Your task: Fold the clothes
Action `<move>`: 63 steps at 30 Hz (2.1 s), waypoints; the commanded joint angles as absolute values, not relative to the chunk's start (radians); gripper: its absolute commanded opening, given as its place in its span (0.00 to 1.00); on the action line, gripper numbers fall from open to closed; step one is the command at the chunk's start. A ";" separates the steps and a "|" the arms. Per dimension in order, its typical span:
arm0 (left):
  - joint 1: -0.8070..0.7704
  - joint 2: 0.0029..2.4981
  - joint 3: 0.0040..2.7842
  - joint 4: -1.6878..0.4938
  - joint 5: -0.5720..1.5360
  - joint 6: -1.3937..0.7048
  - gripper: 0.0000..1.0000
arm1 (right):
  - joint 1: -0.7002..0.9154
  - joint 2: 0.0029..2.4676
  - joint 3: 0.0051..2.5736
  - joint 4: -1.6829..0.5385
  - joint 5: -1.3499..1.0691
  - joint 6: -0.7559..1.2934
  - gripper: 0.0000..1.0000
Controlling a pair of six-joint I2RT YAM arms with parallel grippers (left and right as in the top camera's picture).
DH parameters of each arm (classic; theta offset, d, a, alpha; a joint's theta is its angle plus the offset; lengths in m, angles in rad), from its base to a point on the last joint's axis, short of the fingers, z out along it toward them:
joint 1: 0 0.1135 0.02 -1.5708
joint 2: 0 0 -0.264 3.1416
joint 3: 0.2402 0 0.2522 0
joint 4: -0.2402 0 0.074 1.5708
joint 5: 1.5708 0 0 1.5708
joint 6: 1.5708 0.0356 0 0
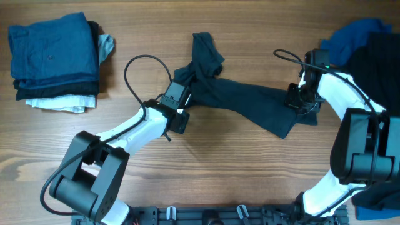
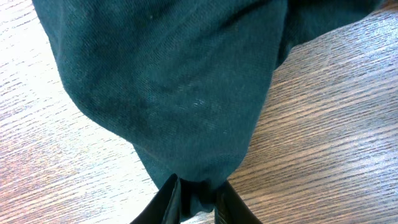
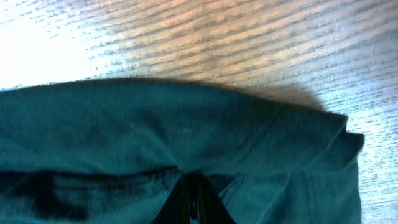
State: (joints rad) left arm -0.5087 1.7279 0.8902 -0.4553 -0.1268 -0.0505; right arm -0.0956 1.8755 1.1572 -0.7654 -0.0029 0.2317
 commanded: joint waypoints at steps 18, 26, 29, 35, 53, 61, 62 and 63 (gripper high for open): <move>-0.508 1.751 0.864 -0.479 -0.109 -0.061 0.25 | -0.099 1.786 1.332 -0.974 -0.083 0.212 0.45; -0.508 1.751 0.864 -0.486 -0.109 -0.061 0.29 | -0.099 1.794 1.310 -0.875 -0.023 0.131 0.54; -0.508 1.751 0.864 -0.490 -0.109 -0.061 0.30 | -0.099 1.794 1.285 -0.834 0.005 0.130 0.41; -0.508 1.751 0.864 -0.490 -0.109 -0.061 0.32 | -0.099 1.794 1.192 -0.731 0.019 0.130 0.35; -0.508 1.751 0.864 -0.489 -0.109 -0.061 0.34 | -0.099 1.795 1.030 -0.509 -0.046 0.107 0.43; -0.508 1.751 0.864 -0.489 -0.109 -0.061 0.38 | -0.099 1.795 1.030 -0.513 -0.080 0.107 0.04; -0.508 1.751 0.864 -0.489 -0.109 -0.061 0.35 | -0.099 1.795 1.032 -0.514 -0.080 0.104 0.04; -0.508 1.751 0.864 -0.489 -0.109 -0.061 0.32 | -0.099 1.795 1.042 -0.527 -0.080 0.104 0.04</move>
State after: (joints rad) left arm -0.5076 1.7241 0.8921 -0.4709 -0.1341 -0.0578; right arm -0.0956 1.8011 1.0344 -0.5121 -0.0525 0.1074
